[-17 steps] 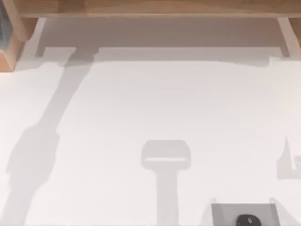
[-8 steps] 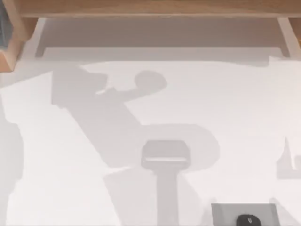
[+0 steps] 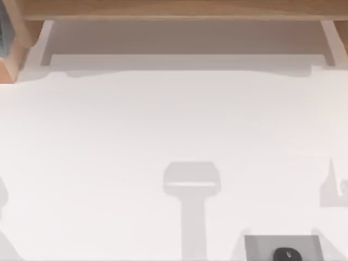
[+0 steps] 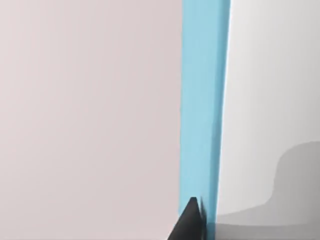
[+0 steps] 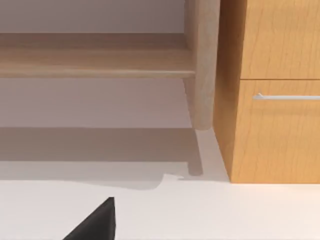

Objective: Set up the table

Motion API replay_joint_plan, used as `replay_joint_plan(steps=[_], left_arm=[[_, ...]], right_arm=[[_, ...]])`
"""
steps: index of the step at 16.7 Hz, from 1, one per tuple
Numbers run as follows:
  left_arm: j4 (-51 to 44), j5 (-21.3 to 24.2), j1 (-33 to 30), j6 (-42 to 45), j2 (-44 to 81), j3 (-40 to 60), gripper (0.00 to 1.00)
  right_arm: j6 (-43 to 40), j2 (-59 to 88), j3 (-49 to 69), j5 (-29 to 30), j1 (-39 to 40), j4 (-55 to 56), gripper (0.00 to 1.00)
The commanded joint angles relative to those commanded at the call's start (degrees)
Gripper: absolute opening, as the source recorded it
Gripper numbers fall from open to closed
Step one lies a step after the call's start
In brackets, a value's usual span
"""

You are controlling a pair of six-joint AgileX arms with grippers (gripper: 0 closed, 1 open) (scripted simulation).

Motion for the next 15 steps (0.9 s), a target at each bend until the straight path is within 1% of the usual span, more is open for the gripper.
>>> replay_joint_plan(steps=[3, 6, 8, 11, 15], left_arm=[[7.87, 7.50, -1.12, 9.43, 0.02, -7.84, 0.00], [15.49, 14.22, -5.30, 16.44, -0.22, -12.19, 0.00], [19.31, 17.53, -8.47, 19.37, 0.45, -13.57, 0.00], [22.13, 20.05, -11.63, 21.26, 2.38, -14.25, 0.00], [22.22, 20.13, -11.74, 21.31, 2.48, -14.27, 0.00]], right_arm=[[0.00, 0.00, 0.00, 0.00, 0.00, 0.00, 1.00], [0.00, 0.00, 0.00, 0.00, 0.00, 0.00, 1.00], [0.00, 0.00, 0.00, 0.00, 0.00, 0.00, 1.00], [0.00, 0.00, 0.00, 0.00, 0.00, 0.00, 1.00], [0.00, 0.00, 0.00, 0.00, 0.00, 0.00, 1.00]])
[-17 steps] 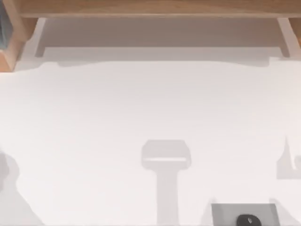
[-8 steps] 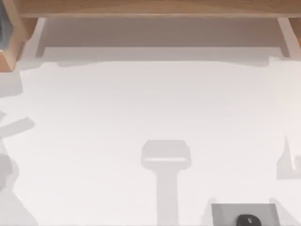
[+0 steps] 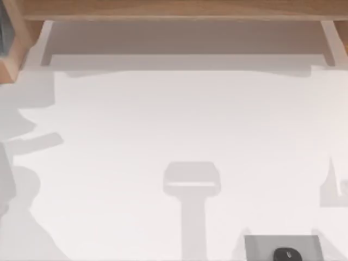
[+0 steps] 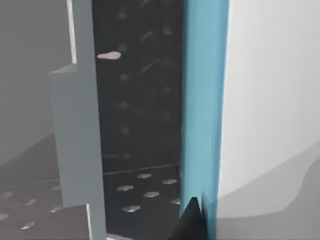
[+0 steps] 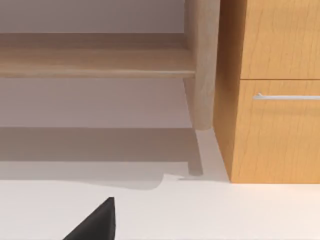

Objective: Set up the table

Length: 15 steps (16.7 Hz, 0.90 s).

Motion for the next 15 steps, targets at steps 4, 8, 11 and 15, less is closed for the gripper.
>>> replay_joint_plan(steps=[4, 8, 11, 15], left_arm=[[-0.18, -0.63, -0.39, -0.23, 1.09, 1.83, 0.00], [-0.54, -1.95, -2.05, -0.77, 4.69, 5.93, 0.00], [-0.65, -2.09, -2.29, -0.82, 5.23, 6.31, 0.00], [-0.65, -2.09, -2.29, -0.82, 5.23, 6.31, 0.23]], right_arm=[[0.00, 0.00, 0.00, 0.00, 0.00, 0.00, 1.00], [0.00, 0.00, 0.00, 0.00, 0.00, 0.00, 1.00], [0.00, 0.00, 0.00, 0.00, 0.00, 0.00, 1.00], [0.00, 0.00, 0.00, 0.00, 0.00, 0.00, 1.00]])
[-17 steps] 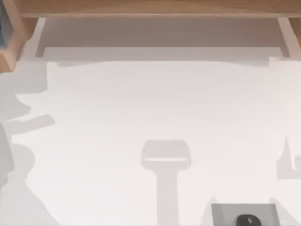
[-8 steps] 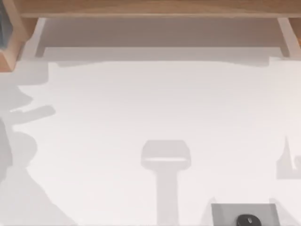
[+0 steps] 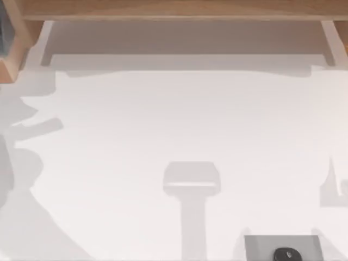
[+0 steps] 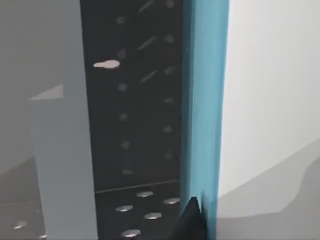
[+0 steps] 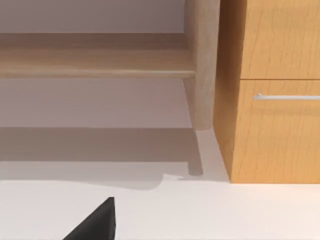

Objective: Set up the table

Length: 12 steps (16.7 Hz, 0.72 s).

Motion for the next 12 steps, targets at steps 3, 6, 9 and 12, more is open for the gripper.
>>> replay_joint_plan(steps=[3, 6, 9, 12], left_arm=[[0.00, 0.00, 0.00, 0.00, 0.00, 0.00, 0.45], [0.00, 0.00, 0.00, 0.00, 0.00, 0.00, 0.68], [0.00, 0.00, 0.00, 0.00, 0.00, 0.00, 0.90], [0.00, 0.00, 0.00, 0.00, 0.00, 0.00, 1.00]], right_arm=[[0.00, 0.00, 0.00, 0.00, 0.00, 0.00, 1.00], [0.00, 0.00, 0.00, 0.00, 0.00, 0.00, 1.00], [0.00, 0.00, 0.00, 0.00, 0.00, 0.00, 1.00], [0.00, 0.00, 0.00, 0.00, 0.00, 0.00, 1.00]])
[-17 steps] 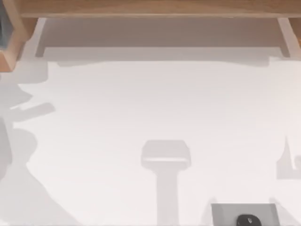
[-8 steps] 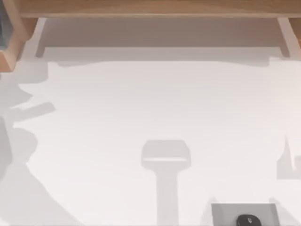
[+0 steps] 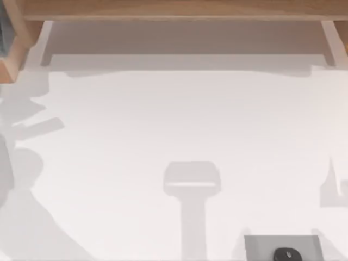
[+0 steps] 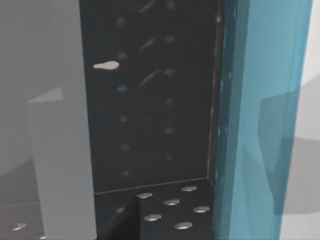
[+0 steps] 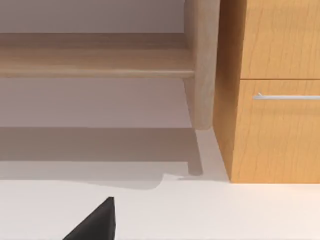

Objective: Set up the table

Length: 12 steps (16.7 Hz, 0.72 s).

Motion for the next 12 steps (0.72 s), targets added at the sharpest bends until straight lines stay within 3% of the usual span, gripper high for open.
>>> replay_joint_plan(steps=[12], left_arm=[[1.17, 1.26, 1.69, 0.39, -3.64, -3.91, 1.00]], right_arm=[[0.00, 0.00, 0.00, 0.00, 0.00, 0.00, 1.00]])
